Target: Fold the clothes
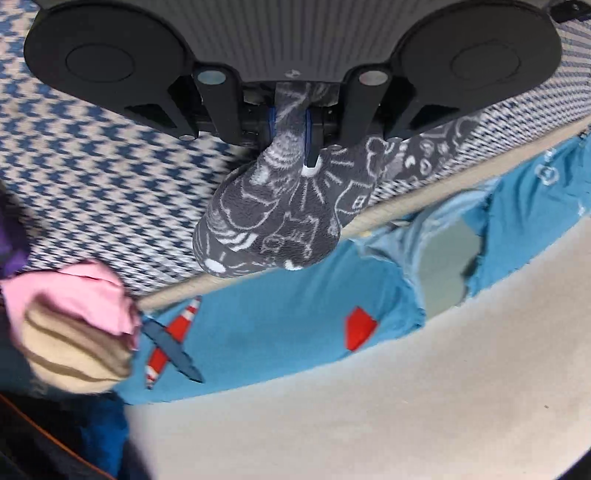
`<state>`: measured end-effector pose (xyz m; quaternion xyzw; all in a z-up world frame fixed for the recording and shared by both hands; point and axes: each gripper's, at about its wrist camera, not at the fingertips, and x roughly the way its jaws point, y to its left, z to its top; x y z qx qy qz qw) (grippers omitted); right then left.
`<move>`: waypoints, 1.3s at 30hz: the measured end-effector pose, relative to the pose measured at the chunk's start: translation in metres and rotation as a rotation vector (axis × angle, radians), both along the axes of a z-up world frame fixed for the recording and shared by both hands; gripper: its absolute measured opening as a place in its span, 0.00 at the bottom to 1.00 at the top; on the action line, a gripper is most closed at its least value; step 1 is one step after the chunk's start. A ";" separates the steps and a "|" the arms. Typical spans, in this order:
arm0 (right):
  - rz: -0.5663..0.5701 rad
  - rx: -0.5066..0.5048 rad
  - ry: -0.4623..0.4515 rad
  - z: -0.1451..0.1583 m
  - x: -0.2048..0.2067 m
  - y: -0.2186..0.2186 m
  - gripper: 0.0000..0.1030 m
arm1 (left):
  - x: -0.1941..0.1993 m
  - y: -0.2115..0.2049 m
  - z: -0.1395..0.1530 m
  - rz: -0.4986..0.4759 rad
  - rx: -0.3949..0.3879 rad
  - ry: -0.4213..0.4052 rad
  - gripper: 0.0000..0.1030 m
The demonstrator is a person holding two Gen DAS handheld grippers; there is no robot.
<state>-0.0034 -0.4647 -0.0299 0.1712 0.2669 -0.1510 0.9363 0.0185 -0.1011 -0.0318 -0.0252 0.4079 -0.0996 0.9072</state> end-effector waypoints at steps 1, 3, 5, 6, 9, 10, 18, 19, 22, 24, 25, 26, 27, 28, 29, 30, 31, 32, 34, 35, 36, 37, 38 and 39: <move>-0.003 -0.013 0.016 -0.003 -0.001 -0.001 0.13 | -0.001 -0.001 -0.001 0.000 0.003 0.004 1.00; -0.008 -0.024 0.049 -0.009 -0.002 -0.003 0.14 | -0.003 -0.002 -0.003 -0.002 0.007 0.015 1.00; -0.010 -0.024 0.083 -0.017 0.000 -0.005 0.14 | -0.004 -0.004 -0.005 -0.008 0.015 0.019 1.00; -0.011 -0.024 0.099 -0.021 0.001 -0.006 0.15 | -0.006 -0.005 -0.006 -0.011 0.021 0.019 1.00; -0.018 -0.007 0.122 -0.025 0.000 -0.011 0.19 | -0.007 -0.008 -0.009 -0.011 0.050 0.012 1.00; -0.023 -0.003 0.122 -0.024 -0.002 -0.012 0.20 | -0.006 -0.008 -0.010 -0.011 0.054 0.013 1.00; -0.049 -0.059 0.107 -0.009 -0.020 -0.008 0.30 | 0.000 -0.008 -0.019 0.012 0.085 0.024 1.00; -0.049 -0.062 0.102 -0.007 -0.022 -0.008 0.30 | 0.000 -0.007 -0.021 0.016 0.089 0.025 1.00; -0.051 -0.065 0.093 -0.004 -0.028 -0.006 0.31 | 0.003 -0.007 -0.024 0.024 0.098 0.030 1.00; -0.053 -0.054 0.091 -0.003 -0.032 -0.005 0.31 | 0.005 -0.006 -0.026 0.028 0.104 0.036 1.00; -0.051 -0.047 0.091 -0.002 -0.034 -0.004 0.31 | 0.006 -0.006 -0.027 0.031 0.107 0.039 1.00; -0.047 -0.041 0.091 -0.002 -0.035 -0.003 0.31 | 0.006 -0.006 -0.028 0.033 0.109 0.041 1.00; -0.042 -0.040 0.089 -0.001 -0.037 -0.001 0.31 | 0.007 -0.006 -0.029 0.034 0.111 0.044 1.00; -0.036 -0.038 0.086 0.000 -0.039 0.002 0.32 | 0.008 -0.006 -0.030 0.035 0.114 0.046 1.00; -0.027 -0.039 0.080 0.001 -0.041 0.004 0.32 | 0.009 -0.006 -0.031 0.036 0.118 0.047 1.00; -0.018 -0.040 0.074 0.003 -0.043 0.007 0.32 | 0.009 -0.006 -0.032 0.037 0.123 0.049 1.00; -0.011 -0.037 0.069 0.004 -0.044 0.010 0.33 | 0.010 -0.007 -0.033 0.038 0.127 0.052 1.00; -0.001 -0.032 0.065 0.005 -0.046 0.013 0.35 | 0.010 -0.007 -0.034 0.039 0.131 0.055 1.00; 0.018 -0.021 0.058 0.007 -0.050 0.019 0.38 | 0.011 -0.008 -0.036 0.038 0.142 0.062 1.00; 0.027 -0.015 0.055 0.008 -0.052 0.023 0.38 | 0.011 -0.009 -0.036 0.037 0.145 0.062 1.00; 0.039 -0.010 0.053 0.008 -0.054 0.026 0.39 | 0.011 -0.009 -0.036 0.037 0.147 0.061 1.00; 0.051 -0.006 0.052 0.009 -0.055 0.029 0.39 | 0.011 -0.009 -0.036 0.037 0.148 0.061 1.00; 0.065 -0.005 0.052 0.010 -0.057 0.034 0.39 | 0.010 -0.010 -0.036 0.037 0.150 0.062 1.00; 0.077 -0.004 0.053 0.010 -0.058 0.038 0.39 | 0.010 -0.010 -0.037 0.036 0.153 0.062 1.00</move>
